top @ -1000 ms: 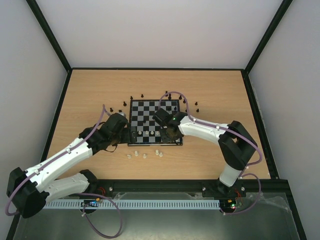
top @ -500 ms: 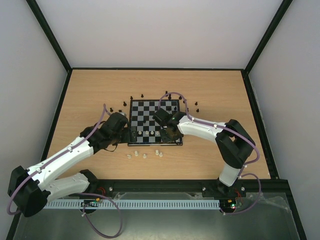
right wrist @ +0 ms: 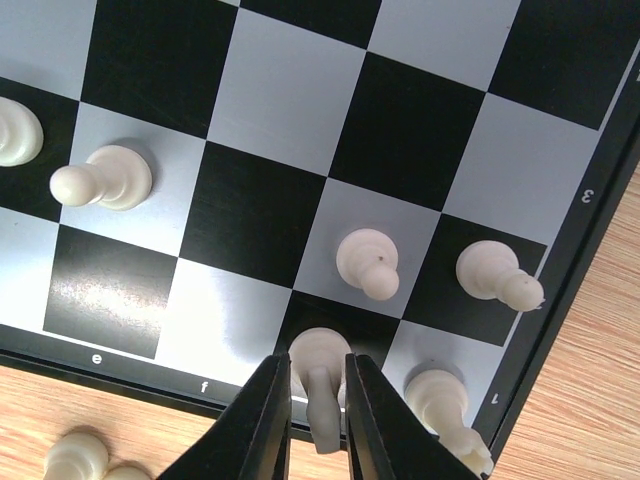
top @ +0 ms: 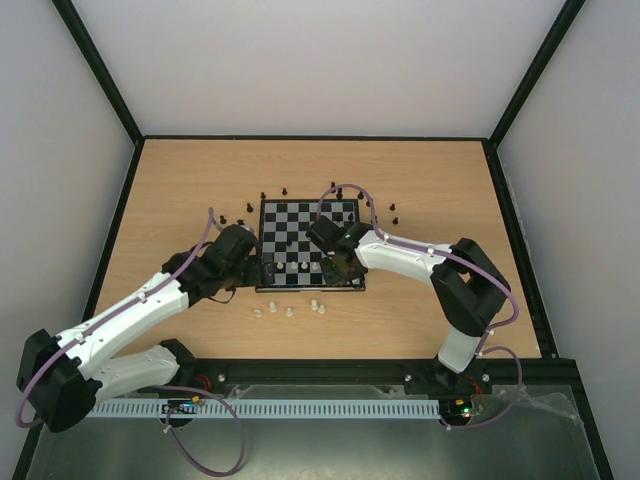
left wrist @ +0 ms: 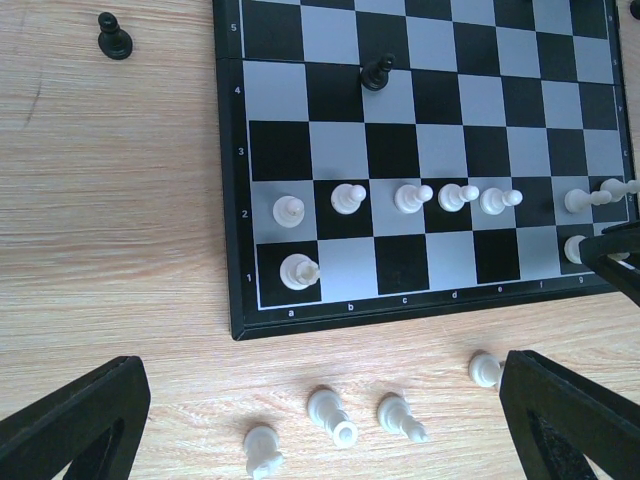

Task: Set up the chess pieces on the board
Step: Place the chess piece on the chessboard, then pick up the chess piece at the center of the board.

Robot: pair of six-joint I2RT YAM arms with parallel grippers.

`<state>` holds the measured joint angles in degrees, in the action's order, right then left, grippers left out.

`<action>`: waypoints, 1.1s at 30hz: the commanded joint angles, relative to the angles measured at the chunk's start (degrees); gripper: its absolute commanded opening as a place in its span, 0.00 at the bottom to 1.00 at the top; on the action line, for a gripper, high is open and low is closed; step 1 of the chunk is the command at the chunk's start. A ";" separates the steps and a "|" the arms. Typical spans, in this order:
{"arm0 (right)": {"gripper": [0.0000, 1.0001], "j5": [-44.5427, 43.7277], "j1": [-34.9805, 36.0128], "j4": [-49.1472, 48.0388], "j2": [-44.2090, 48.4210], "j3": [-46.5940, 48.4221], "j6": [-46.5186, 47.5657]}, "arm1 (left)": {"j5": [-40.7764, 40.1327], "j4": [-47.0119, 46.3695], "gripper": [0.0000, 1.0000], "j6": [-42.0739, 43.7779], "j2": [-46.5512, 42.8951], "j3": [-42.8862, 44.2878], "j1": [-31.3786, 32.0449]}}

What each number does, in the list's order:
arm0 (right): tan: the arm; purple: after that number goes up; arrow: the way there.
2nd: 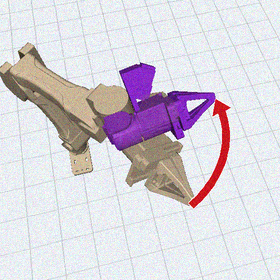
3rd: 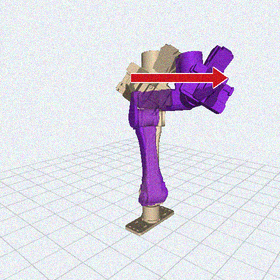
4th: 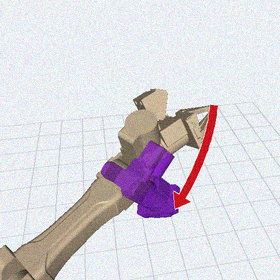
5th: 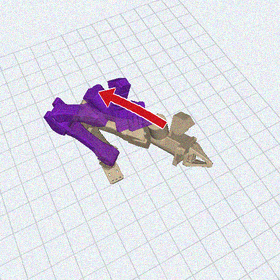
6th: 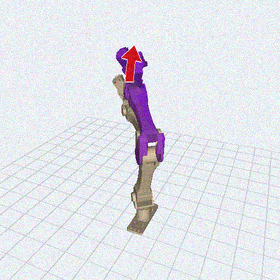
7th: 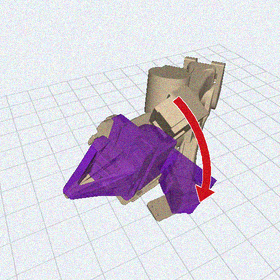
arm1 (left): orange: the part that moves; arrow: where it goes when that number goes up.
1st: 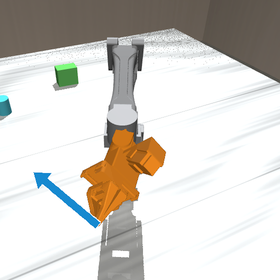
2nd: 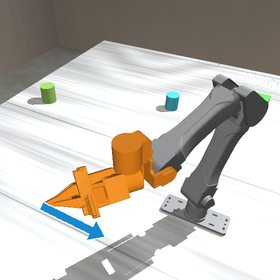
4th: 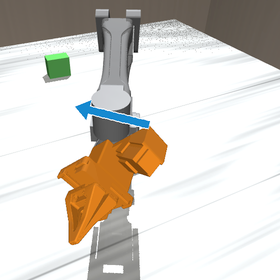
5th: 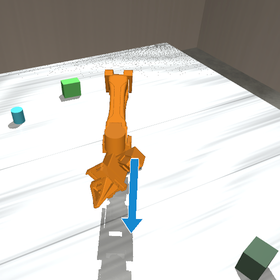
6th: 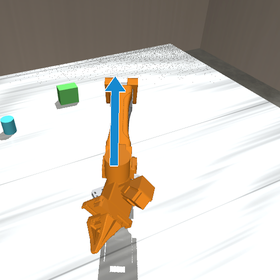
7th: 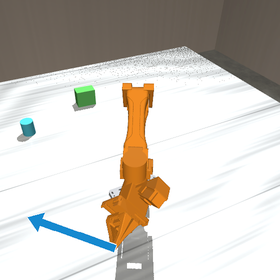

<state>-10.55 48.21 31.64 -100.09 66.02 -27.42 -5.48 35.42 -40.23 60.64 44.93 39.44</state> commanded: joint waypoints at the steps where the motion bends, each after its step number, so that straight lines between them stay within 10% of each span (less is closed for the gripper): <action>1: 0.18 0.22 -0.31 2.34 0.46 1.10 0.42 | 0.45 0.16 0.99 0.32 0.56 0.31 -0.42; 14: 0.49 1.08 -0.35 3.24 10.92 -0.19 1.13 | 2.19 5.69 0.99 -2.73 5.38 -0.81 -0.37; 23: 0.50 4.18 -0.37 2.28 15.89 -2.80 3.19 | 2.76 9.18 0.99 -8.83 2.08 -6.09 0.99; 33: 0.50 9.08 -0.31 0.45 17.89 -4.36 3.60 | 3.89 5.83 0.66 -16.23 6.07 -8.62 8.60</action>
<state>-3.75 48.05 31.64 -83.94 62.72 -24.60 -2.46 42.41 -52.86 64.60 36.91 46.06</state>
